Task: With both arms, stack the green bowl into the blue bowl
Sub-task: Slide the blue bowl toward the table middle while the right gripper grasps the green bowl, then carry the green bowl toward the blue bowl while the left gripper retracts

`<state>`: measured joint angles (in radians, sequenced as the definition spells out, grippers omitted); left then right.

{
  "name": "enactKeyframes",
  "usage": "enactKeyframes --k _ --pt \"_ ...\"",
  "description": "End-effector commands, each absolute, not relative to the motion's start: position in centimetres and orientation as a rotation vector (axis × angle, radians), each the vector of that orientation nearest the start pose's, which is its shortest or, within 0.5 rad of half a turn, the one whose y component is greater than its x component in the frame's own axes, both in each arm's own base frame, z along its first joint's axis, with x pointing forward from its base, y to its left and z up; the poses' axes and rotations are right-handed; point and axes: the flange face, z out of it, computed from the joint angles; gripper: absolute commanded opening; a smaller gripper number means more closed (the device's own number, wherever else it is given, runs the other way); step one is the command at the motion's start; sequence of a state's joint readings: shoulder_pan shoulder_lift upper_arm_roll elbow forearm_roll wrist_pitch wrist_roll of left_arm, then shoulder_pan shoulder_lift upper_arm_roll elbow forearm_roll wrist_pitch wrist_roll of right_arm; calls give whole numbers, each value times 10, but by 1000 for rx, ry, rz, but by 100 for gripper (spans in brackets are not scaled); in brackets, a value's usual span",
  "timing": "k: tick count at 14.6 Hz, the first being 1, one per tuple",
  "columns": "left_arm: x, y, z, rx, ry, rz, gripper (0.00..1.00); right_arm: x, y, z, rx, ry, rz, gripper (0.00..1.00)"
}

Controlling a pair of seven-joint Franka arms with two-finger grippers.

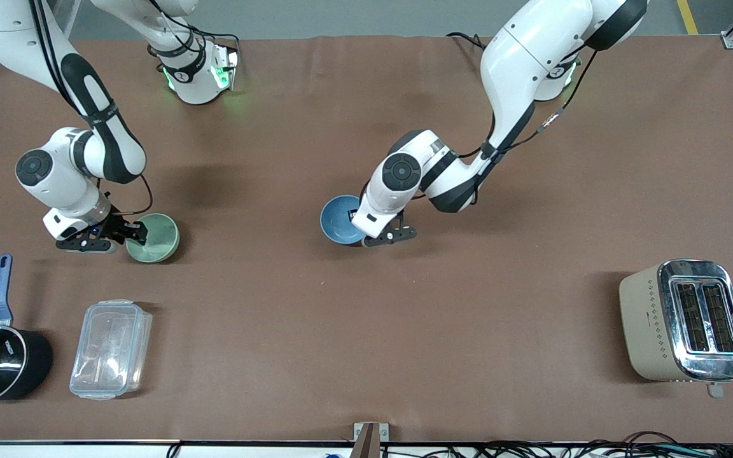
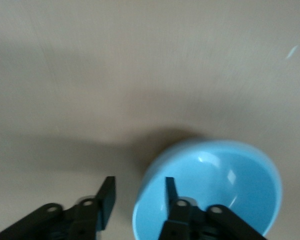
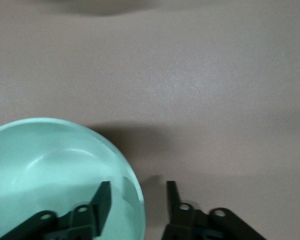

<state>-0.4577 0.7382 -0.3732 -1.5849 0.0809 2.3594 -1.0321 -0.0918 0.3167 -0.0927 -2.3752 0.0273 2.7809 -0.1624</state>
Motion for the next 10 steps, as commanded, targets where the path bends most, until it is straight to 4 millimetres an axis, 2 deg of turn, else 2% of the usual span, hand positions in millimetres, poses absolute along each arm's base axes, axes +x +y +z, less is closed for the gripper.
enactKeyframes --k 1,4,6,7,8,10 --pt "555 -434 328 -3227 -481 -88 100 497 -96 204 -3163 86 -138 0" --pt "587 -357 418 -3096 -515 -248 100 497 -93 213 -3153 79 -65 0" --pt "595 -318 470 -3050 -463 -284 100 505 -91 245 -3141 68 -21 0" --pt "597 -294 500 -3042 -451 -279 100 509 -89 270 -3130 66 10 0" --pt "600 -269 516 -3030 -460 -262 100 513 -83 291 -3115 61 53 0" --pt "594 -234 554 -3039 -421 -247 100 522 -52 331 -3061 120 144 0"
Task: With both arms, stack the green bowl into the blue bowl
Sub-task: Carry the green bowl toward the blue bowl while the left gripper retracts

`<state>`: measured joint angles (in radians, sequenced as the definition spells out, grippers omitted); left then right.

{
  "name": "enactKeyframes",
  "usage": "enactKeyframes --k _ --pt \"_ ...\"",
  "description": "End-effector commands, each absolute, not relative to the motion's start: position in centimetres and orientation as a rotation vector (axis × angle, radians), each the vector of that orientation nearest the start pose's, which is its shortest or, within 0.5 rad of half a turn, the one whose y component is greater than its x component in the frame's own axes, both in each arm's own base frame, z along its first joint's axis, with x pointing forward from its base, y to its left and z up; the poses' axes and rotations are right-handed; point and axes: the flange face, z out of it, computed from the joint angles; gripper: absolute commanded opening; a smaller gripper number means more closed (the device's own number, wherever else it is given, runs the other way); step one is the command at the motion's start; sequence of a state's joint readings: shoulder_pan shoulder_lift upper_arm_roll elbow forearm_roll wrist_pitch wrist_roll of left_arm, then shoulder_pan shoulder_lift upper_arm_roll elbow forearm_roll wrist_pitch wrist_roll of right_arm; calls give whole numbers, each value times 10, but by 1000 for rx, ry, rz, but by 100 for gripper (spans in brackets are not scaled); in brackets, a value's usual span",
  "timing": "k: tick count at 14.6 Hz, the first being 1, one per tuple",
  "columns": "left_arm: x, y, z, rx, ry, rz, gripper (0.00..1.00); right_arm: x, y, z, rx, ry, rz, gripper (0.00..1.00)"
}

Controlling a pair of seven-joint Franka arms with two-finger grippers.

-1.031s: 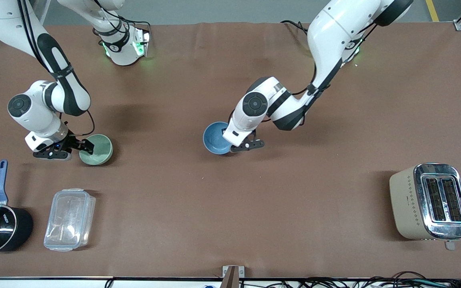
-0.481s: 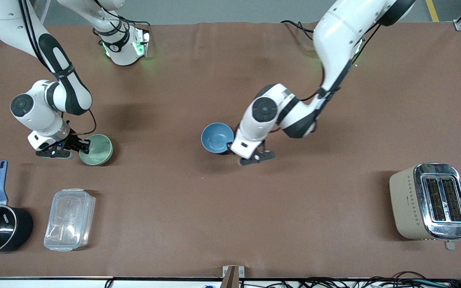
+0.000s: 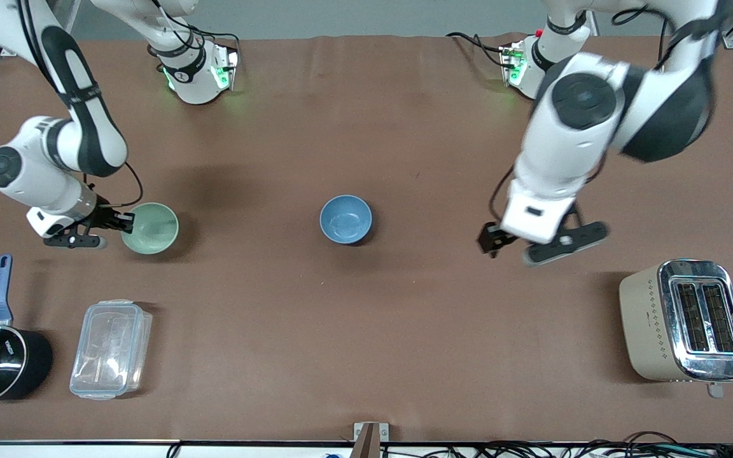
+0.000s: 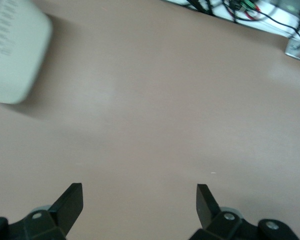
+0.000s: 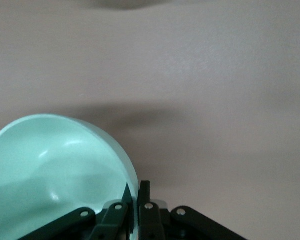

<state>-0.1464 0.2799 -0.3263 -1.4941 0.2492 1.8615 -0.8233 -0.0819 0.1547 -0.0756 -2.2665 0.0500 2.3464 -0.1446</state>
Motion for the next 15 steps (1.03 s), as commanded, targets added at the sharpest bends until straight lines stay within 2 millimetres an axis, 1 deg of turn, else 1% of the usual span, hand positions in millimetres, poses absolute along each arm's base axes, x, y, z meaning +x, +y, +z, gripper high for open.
enactKeyframes --k 1,3,4,5,6,7,8,9,10,11,12,13,15 --pt "590 -219 569 -3035 -353 -248 100 528 -27 352 -3030 156 176 0" --pt "585 -183 591 -3026 -238 -228 100 530 10 379 -3019 247 208 0" --pt "579 -162 612 -3060 -205 -233 100 531 35 388 -3021 275 213 0" --pt "575 -150 623 -3088 -173 -229 100 531 65 397 -3023 321 209 0" --pt "571 -138 628 -3089 -129 -207 100 529 95 402 -3025 370 203 0" --pt "563 -125 636 -3078 -77 -180 100 527 127 408 -3025 405 184 0" --pt "556 -104 646 -3078 -47 -164 100 523 157 412 -3022 452 166 0" --pt "548 -94 651 -3102 -15 -136 100 519 187 418 -3009 503 128 0" --pt "537 -75 651 -3137 -41 -67 100 514 212 420 -2996 537 96 0" --pt "530 -69 650 -3159 -33 -43 100 509 236 421 -2979 557 58 0" --pt "524 -64 649 -3159 -7 -38 100 503 261 415 -2968 574 38 0" --pt "519 -62 647 -3158 24 -29 100 497 286 403 -2958 602 22 0" --pt "507 -59 644 -3155 39 -22 100 491 315 384 -2939 638 -4 0"
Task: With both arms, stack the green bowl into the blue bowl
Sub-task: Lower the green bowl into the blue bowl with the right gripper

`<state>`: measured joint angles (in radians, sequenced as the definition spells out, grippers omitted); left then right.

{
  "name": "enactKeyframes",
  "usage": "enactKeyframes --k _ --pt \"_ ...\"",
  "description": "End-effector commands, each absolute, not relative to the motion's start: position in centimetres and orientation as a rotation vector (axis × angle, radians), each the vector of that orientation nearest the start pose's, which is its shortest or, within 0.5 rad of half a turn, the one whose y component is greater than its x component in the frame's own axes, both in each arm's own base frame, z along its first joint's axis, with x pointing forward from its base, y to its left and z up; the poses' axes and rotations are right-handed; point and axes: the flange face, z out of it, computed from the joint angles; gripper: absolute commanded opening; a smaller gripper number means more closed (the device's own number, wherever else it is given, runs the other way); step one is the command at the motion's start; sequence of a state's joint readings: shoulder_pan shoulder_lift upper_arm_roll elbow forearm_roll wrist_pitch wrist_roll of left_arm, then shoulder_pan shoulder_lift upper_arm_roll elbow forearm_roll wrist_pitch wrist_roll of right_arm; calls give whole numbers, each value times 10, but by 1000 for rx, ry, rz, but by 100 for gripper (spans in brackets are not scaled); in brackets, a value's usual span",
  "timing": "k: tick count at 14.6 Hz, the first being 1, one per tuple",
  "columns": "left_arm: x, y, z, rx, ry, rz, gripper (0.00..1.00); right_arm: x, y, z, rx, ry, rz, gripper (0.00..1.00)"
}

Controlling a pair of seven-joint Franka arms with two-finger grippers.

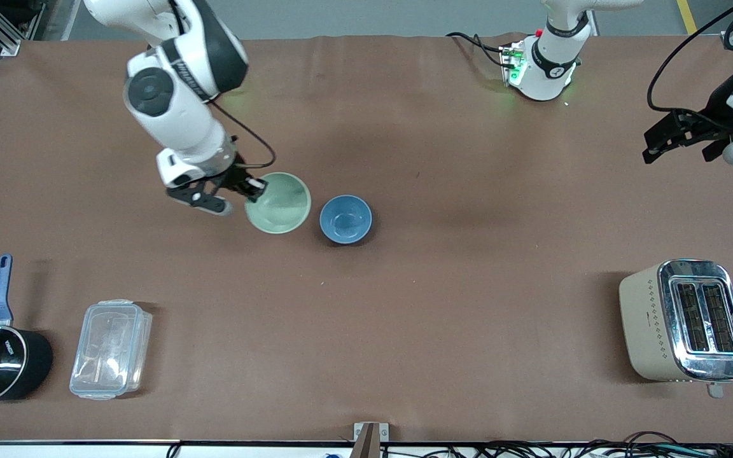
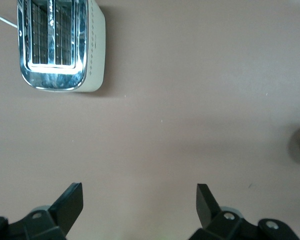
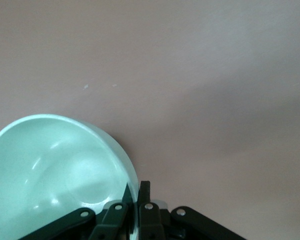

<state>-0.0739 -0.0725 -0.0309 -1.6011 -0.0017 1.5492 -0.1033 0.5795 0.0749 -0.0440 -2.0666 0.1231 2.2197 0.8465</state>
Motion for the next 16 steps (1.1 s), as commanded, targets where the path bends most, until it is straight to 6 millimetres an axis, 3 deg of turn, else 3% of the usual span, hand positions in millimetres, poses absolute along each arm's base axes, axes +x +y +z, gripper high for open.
enactKeyframes --k 1,6,13,16 --pt "506 -59 640 -3153 36 -15 100 494 325 368 -2936 656 -9 0" --pt "510 -60 638 -3150 41 -20 100 491 353 319 -2933 644 -44 0" --pt "514 -62 634 -3155 46 2 100 473 384 288 -2932 621 -61 1" --pt "515 -64 635 -3155 48 -2 100 453 398 278 -2939 600 -55 1"
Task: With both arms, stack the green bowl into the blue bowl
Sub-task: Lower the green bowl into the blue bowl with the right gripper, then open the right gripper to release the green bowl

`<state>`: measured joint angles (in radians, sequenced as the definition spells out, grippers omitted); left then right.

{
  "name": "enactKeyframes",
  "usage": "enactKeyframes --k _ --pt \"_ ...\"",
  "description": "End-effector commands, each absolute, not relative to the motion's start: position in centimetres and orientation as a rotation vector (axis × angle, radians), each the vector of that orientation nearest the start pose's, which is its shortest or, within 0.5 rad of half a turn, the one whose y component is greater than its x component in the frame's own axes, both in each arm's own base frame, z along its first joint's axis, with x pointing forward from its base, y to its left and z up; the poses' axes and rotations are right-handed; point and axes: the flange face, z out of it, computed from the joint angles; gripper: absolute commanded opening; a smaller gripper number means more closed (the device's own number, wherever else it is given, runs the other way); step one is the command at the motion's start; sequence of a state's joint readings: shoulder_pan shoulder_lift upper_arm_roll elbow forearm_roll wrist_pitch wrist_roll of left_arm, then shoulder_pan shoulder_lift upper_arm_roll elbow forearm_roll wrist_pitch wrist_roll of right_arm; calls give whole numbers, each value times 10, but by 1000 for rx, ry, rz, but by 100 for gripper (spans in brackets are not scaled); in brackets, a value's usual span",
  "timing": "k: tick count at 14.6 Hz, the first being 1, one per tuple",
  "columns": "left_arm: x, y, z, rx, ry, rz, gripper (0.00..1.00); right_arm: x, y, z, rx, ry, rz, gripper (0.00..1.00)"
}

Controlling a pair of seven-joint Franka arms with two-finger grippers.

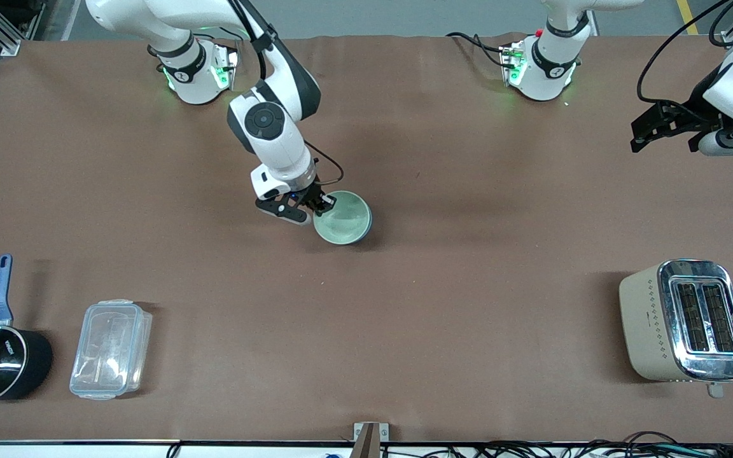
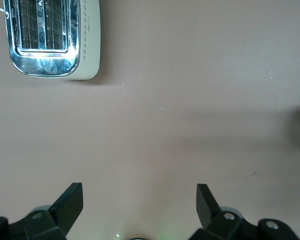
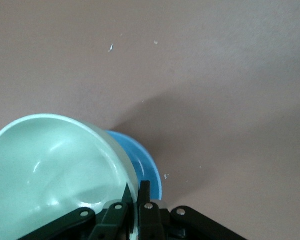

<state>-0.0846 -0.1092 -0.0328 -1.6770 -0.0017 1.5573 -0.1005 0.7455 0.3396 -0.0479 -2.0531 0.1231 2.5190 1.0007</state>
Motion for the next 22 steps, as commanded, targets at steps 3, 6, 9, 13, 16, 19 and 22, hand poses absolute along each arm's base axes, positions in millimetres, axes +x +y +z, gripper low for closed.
enactKeyframes --k 3,6,9,13,16,19,22 --pt "516 -61 636 -3154 41 -5 100 447 392 267 -2940 602 -61 1" --pt "515 -66 637 -3147 55 -11 100 443 388 256 -2933 601 -81 1" --pt "516 -65 639 -3148 53 -18 100 440 391 254 -2936 593 -79 1" --pt "522 -62 635 -3152 39 -27 100 440 393 246 -2940 591 -78 12" --pt "522 -61 633 -3150 38 -20 100 455 388 255 -2927 604 -91 61" --pt "523 -62 633 -3150 41 -25 100 479 377 285 -2930 661 -57 99" --pt "524 -62 634 -3136 48 -42 100 505 346 367 -2962 714 33 100"
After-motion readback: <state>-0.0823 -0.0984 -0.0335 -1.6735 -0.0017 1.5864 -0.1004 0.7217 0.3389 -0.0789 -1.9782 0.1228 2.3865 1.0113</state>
